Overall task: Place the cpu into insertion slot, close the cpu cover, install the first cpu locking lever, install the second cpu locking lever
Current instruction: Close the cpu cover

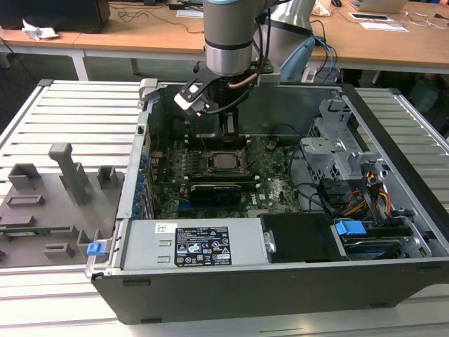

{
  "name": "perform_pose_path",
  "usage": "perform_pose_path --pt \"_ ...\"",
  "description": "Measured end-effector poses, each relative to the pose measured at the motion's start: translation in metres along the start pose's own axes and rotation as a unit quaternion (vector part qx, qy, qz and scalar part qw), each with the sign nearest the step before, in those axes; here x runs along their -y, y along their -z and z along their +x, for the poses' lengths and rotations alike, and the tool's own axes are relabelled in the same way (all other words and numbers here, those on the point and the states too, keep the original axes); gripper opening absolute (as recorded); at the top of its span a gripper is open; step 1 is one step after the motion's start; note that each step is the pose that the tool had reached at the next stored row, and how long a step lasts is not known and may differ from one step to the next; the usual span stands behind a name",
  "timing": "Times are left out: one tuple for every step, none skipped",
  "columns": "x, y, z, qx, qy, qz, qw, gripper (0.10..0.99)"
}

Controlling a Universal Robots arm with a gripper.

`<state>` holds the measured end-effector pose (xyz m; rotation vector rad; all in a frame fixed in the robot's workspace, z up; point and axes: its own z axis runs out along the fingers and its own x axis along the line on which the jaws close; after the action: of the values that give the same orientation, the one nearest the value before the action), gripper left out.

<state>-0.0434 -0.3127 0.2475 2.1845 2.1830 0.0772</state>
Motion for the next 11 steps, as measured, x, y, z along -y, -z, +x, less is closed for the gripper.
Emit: perform_pose_path --pt "-0.0001 0.0011 0.0000 0.0000 0.000 0.0000 1.0000 0.106" --pt "-0.0001 0.0019 0.0001 0.0000 0.000 0.0000 1.0000 0.106" --pt "-0.0002 0.0023 0.0001 0.0000 0.000 0.0000 1.0000 0.106" --pt "-0.0002 0.0027 0.0001 0.0000 0.000 0.0000 1.0000 0.106" --pt "-0.0002 0.0031 0.0001 0.0000 0.000 0.0000 1.0000 0.106" --pt "-0.0002 0.0035 0.0001 0.0000 0.000 0.0000 1.0000 0.106" --pt "-0.0003 0.0042 0.0001 0.0000 0.000 0.0000 1.0000 0.106" --pt "-0.0004 0.0048 0.0001 0.0000 0.000 0.0000 1.0000 0.106" --pt "-0.0004 0.0051 0.0001 0.0000 0.000 0.0000 1.0000 0.106" --pt "-0.0004 0.0053 0.0001 0.0000 0.000 0.0000 1.0000 0.106" --pt "-0.0004 0.0056 0.0001 0.0000 0.000 0.0000 1.0000 0.106"
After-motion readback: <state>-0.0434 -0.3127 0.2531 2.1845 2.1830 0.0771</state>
